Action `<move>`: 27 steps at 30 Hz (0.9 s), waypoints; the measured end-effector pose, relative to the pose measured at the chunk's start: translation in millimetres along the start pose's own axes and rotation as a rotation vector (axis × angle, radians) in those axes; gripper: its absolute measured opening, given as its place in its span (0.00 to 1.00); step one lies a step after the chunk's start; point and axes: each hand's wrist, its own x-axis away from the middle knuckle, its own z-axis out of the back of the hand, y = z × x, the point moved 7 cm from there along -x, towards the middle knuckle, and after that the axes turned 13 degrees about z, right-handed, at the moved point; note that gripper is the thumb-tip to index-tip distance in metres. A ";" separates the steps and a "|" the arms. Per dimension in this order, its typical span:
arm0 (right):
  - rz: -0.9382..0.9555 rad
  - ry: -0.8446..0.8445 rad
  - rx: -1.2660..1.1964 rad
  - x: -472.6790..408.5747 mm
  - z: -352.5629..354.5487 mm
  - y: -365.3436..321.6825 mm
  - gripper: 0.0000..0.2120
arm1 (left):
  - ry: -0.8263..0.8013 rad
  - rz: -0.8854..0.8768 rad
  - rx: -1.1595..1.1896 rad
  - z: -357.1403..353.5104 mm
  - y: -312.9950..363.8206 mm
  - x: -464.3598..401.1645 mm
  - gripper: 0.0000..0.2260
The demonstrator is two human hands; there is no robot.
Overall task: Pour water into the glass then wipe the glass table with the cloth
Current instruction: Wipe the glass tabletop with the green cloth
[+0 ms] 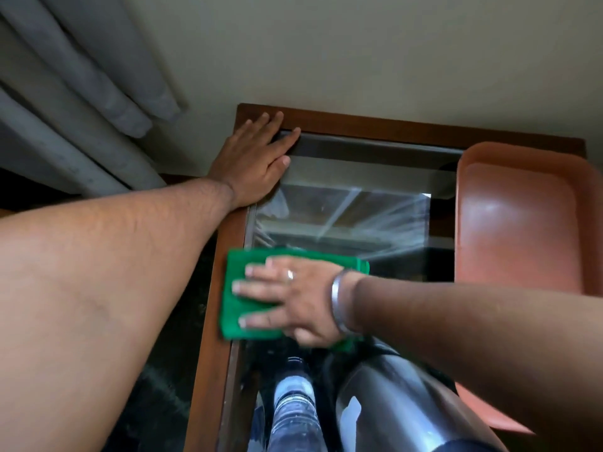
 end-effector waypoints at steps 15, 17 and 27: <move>-0.554 0.009 0.111 126.7 3.1 57.0 0.32 | 0.003 0.167 0.036 -15.3 15.5 122.8 0.35; -0.944 0.029 0.055 155.6 16.8 107.1 0.33 | -0.033 0.120 0.031 -30.7 26.8 194.9 0.39; -0.455 0.044 0.069 84.6 5.1 48.2 0.32 | -0.011 0.120 -0.081 -68.8 25.2 249.5 0.44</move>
